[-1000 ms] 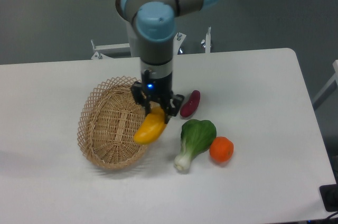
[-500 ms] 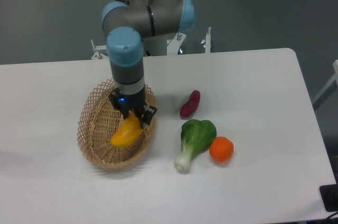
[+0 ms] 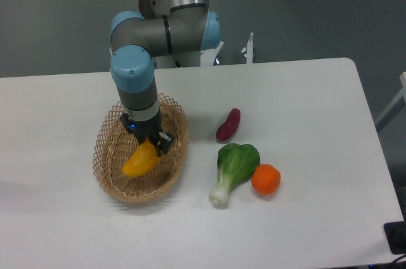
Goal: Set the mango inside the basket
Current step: 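Open the gripper to release the mango into the basket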
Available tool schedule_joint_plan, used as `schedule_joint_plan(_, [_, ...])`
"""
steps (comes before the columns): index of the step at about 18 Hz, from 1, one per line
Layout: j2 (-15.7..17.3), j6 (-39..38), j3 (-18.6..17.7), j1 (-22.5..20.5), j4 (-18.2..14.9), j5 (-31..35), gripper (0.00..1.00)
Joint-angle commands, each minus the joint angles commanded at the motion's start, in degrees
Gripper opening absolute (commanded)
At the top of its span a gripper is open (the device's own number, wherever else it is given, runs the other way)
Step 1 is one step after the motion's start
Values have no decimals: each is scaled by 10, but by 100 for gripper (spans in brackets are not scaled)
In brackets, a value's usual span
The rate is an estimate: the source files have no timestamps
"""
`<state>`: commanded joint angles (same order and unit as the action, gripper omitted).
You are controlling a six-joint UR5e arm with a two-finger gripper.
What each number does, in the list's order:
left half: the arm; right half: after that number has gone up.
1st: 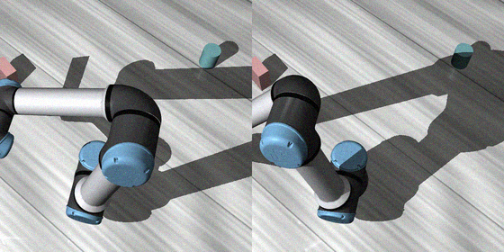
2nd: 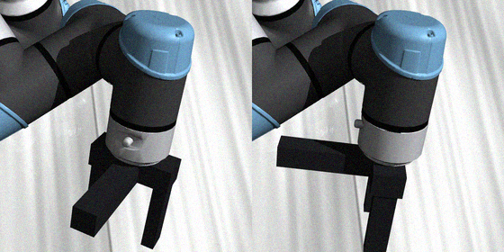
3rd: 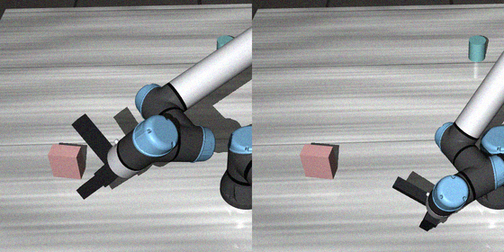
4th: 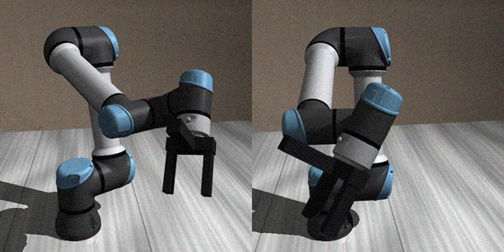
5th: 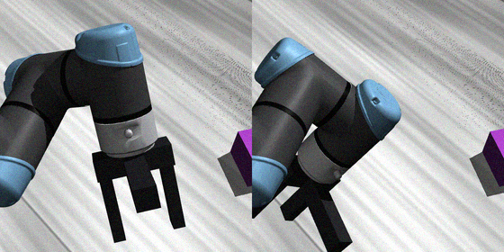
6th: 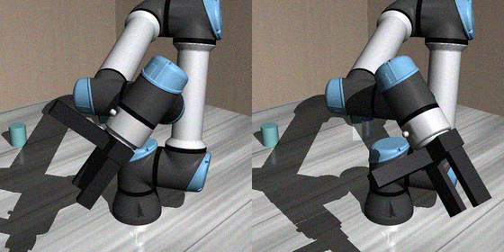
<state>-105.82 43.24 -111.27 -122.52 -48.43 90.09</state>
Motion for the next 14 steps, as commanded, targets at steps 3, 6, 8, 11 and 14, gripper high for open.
schedule_joint_plan(3, [-1, 1, -2, 4, -1, 0, 46])
schedule_joint_plan(6, [-1, 1, -1, 4, 0, 1, 48])
schedule_joint_plan(8, [-1, 1, -1, 4, 0, 1, 51])
schedule_joint_plan(11, [-2, 1, 3, 4, 0, 1, 66])
schedule_joint_plan(14, [-4, 1, 10, 4, 2, 1, 84])
